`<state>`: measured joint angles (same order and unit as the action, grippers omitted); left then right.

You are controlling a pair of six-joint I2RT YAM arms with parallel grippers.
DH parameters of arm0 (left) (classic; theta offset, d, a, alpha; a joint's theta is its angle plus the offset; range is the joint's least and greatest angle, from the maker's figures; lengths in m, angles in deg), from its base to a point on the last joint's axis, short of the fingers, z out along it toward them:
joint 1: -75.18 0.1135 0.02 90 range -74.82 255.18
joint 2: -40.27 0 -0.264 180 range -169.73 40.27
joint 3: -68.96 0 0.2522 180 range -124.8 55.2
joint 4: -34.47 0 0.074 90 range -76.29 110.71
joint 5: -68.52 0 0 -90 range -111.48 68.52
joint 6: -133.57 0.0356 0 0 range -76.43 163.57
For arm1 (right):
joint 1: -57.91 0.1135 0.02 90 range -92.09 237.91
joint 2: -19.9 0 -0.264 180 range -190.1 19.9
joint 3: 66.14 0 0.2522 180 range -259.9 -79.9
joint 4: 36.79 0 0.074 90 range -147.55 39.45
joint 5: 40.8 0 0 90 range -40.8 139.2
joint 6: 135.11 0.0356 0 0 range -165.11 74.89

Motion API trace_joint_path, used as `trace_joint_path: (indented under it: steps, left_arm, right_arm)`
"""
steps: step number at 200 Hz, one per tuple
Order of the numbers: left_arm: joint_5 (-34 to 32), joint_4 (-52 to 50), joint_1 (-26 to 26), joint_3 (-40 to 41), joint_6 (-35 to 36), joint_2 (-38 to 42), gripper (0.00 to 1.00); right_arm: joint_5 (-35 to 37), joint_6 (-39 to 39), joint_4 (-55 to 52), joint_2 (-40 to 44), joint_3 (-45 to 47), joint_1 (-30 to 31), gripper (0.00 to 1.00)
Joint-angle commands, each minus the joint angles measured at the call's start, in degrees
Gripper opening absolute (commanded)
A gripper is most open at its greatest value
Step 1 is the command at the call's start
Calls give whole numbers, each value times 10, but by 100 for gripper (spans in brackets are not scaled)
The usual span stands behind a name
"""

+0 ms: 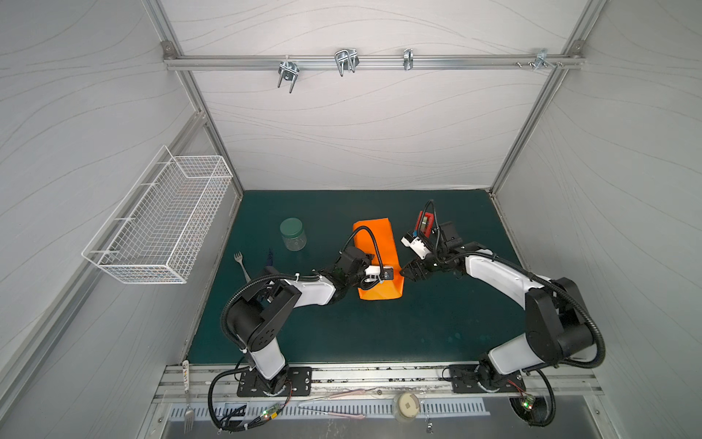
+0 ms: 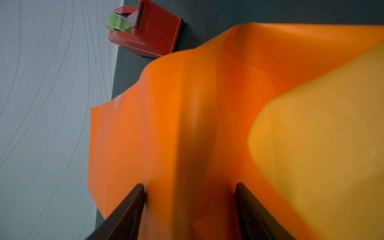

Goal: Wrap a gift box in wrapping paper
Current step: Fold the third fold of the wrapping paper on the gift box.

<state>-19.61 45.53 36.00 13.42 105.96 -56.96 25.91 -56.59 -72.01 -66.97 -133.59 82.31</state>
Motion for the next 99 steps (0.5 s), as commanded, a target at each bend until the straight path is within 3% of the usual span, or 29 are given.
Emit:
trace_joint_path:
  steps: [1,45,99]
  left_arm:
    - [9,-44,-6,6,8,-22,70]
    - [9,-47,-7,4,8,-18,70]
    - [10,-49,-7,4,5,-20,70]
  right_arm:
    - [-16,95,-50,-27,0,6,74]
    - [-17,140,-14,-59,3,32,67]
    - [-3,209,49,-105,14,39,47]
